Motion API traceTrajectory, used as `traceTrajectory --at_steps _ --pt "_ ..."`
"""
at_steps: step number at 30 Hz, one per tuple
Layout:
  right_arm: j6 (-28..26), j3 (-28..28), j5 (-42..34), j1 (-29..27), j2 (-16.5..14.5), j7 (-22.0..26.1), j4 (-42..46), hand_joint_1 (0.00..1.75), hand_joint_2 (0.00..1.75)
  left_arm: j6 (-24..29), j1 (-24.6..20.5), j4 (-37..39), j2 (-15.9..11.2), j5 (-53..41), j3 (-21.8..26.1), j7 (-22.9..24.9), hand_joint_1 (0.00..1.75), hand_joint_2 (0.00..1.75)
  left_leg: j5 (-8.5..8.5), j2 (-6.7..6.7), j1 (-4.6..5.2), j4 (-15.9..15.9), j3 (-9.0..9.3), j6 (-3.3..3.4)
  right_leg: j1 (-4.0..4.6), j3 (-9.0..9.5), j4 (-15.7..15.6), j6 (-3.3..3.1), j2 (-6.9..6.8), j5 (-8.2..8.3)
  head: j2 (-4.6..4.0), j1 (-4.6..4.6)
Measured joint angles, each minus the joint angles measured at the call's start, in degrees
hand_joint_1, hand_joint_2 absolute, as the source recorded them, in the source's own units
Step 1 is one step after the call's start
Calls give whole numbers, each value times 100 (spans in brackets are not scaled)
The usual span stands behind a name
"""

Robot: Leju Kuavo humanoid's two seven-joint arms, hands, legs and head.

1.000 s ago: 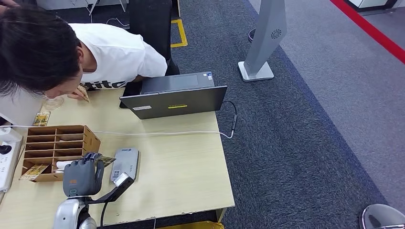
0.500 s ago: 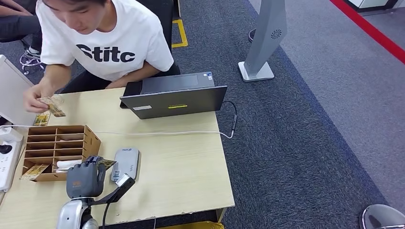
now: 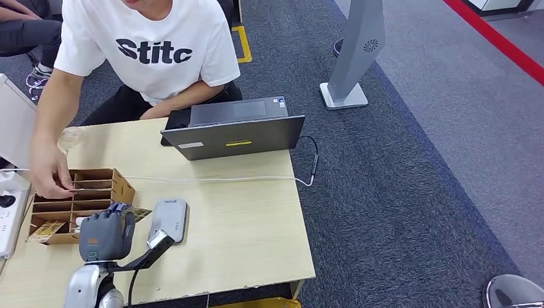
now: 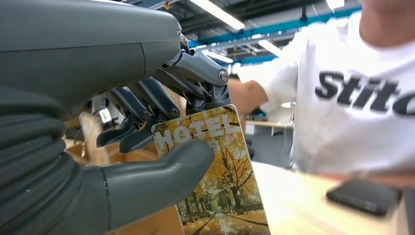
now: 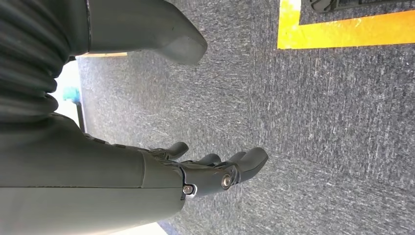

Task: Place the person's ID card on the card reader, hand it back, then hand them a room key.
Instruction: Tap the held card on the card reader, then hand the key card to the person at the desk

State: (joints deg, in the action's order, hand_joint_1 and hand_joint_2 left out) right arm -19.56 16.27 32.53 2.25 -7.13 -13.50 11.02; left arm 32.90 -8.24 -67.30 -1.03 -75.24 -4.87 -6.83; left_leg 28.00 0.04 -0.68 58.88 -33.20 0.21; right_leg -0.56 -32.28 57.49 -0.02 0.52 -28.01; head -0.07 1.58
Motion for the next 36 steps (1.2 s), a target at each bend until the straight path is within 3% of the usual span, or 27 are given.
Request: traceTrajectory --at_steps 11,24,28,36 --pt "65 10 125 -5 6 34 0 0 175 -48 -249 -1181 -347 419 114 -160 175 175 0 0 0 0 0 0 0 0 1 0 0 0 0 -1" --pt "75 26 281 -5 18 -1 0 0 175 -161 -642 -1542 -623 57 312 -51 171 175 -2 0 0 0 0 -3 0 -1 1 0 2 0 0 0" --pt "94 43 331 -1 20 17 0 0 175 -305 -744 -1549 -621 75 311 -43 0 175 -2 1 0 0 0 -3 0 -2 1 0 3 0 0 0" --pt "94 49 408 3 25 -32 0 0 175 -109 -765 -1581 -508 170 308 25 0 175 -2 1 2 0 2 -2 0 -2 1 0 3 0 0 0"
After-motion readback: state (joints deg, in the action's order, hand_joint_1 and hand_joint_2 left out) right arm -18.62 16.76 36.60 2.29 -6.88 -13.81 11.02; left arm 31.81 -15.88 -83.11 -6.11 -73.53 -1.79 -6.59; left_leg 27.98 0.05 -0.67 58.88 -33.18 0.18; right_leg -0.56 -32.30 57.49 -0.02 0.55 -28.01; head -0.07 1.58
